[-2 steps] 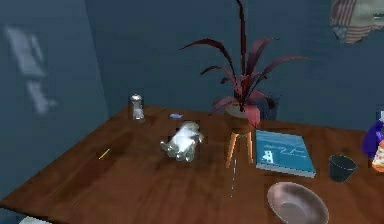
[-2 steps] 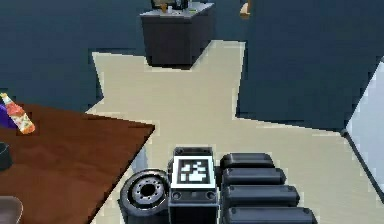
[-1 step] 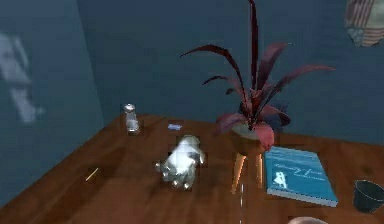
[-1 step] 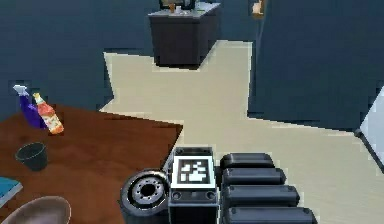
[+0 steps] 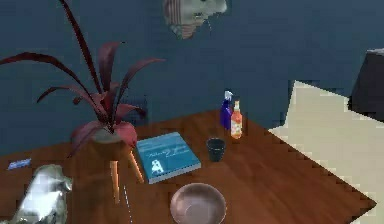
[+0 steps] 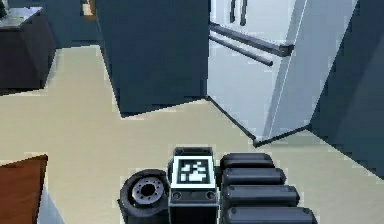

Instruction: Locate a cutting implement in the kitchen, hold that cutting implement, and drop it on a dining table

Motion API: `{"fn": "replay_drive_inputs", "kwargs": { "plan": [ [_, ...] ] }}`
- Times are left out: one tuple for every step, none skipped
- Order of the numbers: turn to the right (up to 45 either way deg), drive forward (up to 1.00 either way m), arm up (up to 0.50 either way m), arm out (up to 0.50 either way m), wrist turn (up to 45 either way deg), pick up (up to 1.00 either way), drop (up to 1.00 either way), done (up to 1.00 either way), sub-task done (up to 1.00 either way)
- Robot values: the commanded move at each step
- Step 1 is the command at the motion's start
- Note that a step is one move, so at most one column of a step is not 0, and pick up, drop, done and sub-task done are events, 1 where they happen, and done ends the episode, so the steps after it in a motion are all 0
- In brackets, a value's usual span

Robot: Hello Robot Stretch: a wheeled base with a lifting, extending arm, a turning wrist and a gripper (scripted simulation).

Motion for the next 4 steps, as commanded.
{"fn": "replay_drive_inputs", "kwargs": {
  "plan": [
    [-27.0, 0.0, 0.0, 0.0, 0.0, 0.0, 0.0, 0.0, 0.0],
    [21.0, 0.0, 0.0, 0.0, 0.0, 0.0, 0.0, 0.0, 0.0],
    [-24.0, 0.0, 0.0, 0.0, 0.0, 0.0, 0.0, 0.0, 0.0],
    [12.0, 0.0, 0.0, 0.0, 0.0, 0.0, 0.0, 0.0, 0.0]
  ]
}}
